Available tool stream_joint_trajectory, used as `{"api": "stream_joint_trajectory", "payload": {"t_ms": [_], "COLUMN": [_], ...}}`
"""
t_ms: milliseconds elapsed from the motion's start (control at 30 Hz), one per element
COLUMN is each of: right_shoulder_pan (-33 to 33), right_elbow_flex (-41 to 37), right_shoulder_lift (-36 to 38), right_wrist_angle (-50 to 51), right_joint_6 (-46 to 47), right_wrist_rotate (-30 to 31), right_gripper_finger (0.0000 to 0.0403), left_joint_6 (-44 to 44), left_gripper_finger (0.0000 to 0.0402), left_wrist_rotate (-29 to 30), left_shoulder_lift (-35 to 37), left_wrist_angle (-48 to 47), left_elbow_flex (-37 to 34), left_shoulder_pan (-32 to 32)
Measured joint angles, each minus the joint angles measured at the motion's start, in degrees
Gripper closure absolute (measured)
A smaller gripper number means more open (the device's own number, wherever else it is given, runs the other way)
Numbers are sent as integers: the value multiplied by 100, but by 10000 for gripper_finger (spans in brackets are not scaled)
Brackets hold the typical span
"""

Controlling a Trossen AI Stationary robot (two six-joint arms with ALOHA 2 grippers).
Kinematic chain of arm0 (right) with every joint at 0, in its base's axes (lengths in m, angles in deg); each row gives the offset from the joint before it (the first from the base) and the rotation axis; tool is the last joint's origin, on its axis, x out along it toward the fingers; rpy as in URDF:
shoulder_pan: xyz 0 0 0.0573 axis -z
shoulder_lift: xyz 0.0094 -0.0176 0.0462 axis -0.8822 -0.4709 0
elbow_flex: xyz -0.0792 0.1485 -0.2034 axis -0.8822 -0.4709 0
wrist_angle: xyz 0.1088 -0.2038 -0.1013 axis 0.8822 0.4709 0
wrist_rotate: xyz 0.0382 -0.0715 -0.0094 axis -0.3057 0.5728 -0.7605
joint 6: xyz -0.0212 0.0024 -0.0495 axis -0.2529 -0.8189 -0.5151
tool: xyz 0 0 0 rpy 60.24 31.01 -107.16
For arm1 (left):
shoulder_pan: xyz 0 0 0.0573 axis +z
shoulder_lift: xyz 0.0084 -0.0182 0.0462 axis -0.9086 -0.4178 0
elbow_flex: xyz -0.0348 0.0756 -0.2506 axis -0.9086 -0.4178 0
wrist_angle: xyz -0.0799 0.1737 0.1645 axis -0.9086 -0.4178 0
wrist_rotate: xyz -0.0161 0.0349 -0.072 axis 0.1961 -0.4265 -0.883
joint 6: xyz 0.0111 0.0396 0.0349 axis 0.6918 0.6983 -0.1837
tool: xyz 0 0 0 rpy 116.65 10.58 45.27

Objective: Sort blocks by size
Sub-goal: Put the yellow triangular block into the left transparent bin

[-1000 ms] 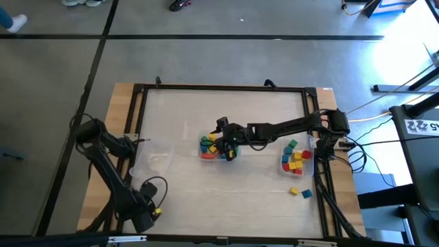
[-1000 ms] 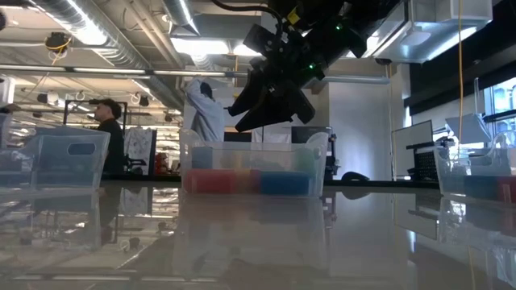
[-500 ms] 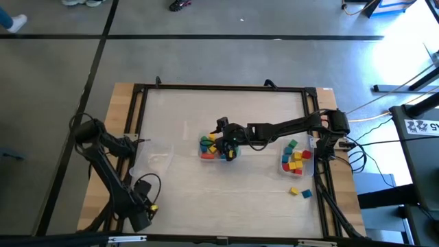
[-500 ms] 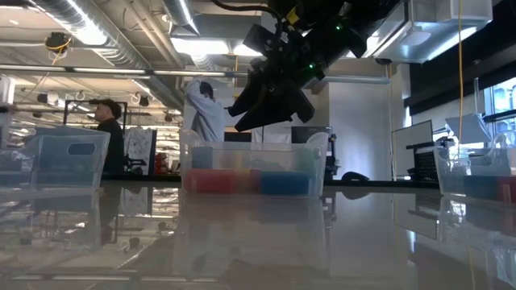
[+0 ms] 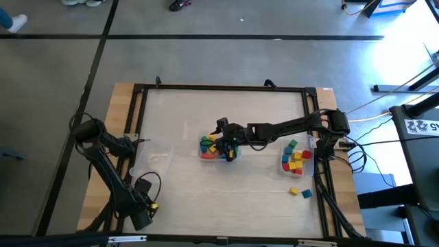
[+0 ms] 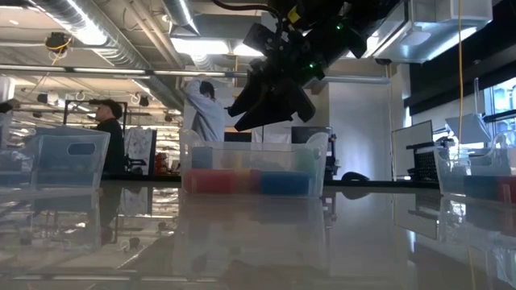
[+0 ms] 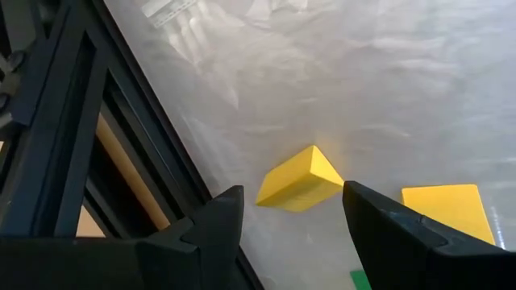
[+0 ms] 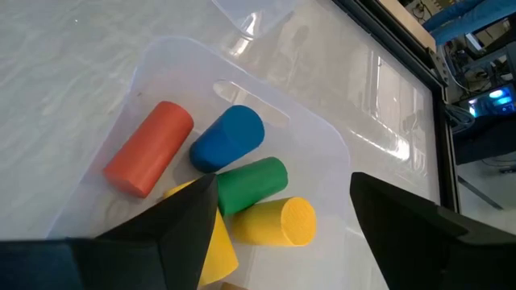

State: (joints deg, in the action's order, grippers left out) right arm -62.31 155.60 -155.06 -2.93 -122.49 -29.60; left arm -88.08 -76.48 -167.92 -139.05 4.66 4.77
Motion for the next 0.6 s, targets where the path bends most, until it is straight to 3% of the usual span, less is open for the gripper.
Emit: {"api": "stream_joint_trajectory", "payload": {"t_ms": [333,600], "right_shoulder_pan": [2,2], "right_elbow_flex": [0,0], "right_shoulder_lift": [0,0], "right_wrist_angle": [1,2], "right_joint_6": [0,0], "right_wrist_rotate": [0,0], "right_gripper_finger": [116,116], "left_joint_6": [777,796], "left_gripper_finger": [192,192], "left_wrist_rotate": [72,354], "left_shoulder_lift": [-20,-25], "left_wrist_angle": [253,371], "left_elbow_flex": [-4,-8], "left_shoulder_pan": [-11,119]}}
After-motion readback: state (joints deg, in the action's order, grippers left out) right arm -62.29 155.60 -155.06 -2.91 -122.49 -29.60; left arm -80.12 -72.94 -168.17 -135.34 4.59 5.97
